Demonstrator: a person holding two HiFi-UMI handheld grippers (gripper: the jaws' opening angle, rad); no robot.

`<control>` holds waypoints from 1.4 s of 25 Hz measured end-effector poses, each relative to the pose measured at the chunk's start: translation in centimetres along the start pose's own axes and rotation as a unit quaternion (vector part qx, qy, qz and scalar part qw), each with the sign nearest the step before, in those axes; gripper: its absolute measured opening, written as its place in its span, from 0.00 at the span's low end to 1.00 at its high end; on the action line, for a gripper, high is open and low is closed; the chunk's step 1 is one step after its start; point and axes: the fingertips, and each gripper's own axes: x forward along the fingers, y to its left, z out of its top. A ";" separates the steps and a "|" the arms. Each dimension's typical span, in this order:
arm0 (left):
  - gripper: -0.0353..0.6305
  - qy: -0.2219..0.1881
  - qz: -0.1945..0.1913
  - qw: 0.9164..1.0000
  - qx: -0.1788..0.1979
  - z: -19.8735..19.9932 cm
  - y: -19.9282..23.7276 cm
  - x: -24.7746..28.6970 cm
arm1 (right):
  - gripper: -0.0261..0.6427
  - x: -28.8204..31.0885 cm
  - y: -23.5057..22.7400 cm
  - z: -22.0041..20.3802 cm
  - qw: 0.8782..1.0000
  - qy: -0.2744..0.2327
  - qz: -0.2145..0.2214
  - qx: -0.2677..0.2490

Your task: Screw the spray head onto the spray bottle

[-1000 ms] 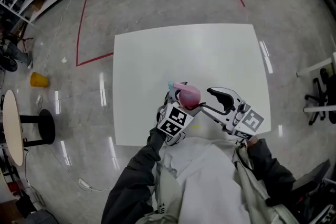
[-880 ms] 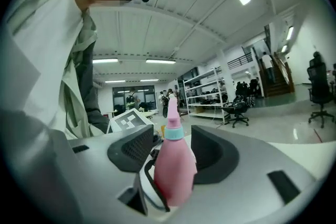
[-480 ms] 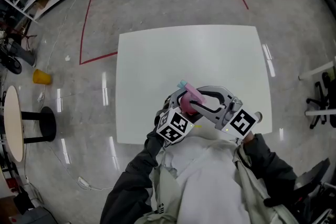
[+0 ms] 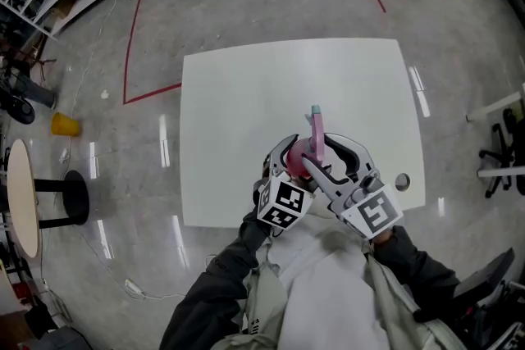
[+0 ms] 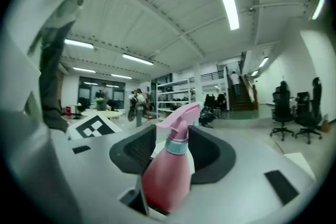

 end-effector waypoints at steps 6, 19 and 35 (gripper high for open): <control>0.73 -0.035 -0.093 0.994 0.040 0.9 -1.7 -1.7 | 0.33 -1.1 1.2 -0.4 0.988 0.019 0.148 0.037; 0.73 -0.019 -0.011 1.000 0.001 1.3 -1.0 -0.9 | 0.25 0.7 -0.1 0.3 0.999 0.024 -0.042 0.023; 0.73 -0.062 -0.270 0.957 0.079 1.9 -6.4 -4.8 | 0.53 -2.8 1.9 2.2 0.961 0.038 0.270 0.045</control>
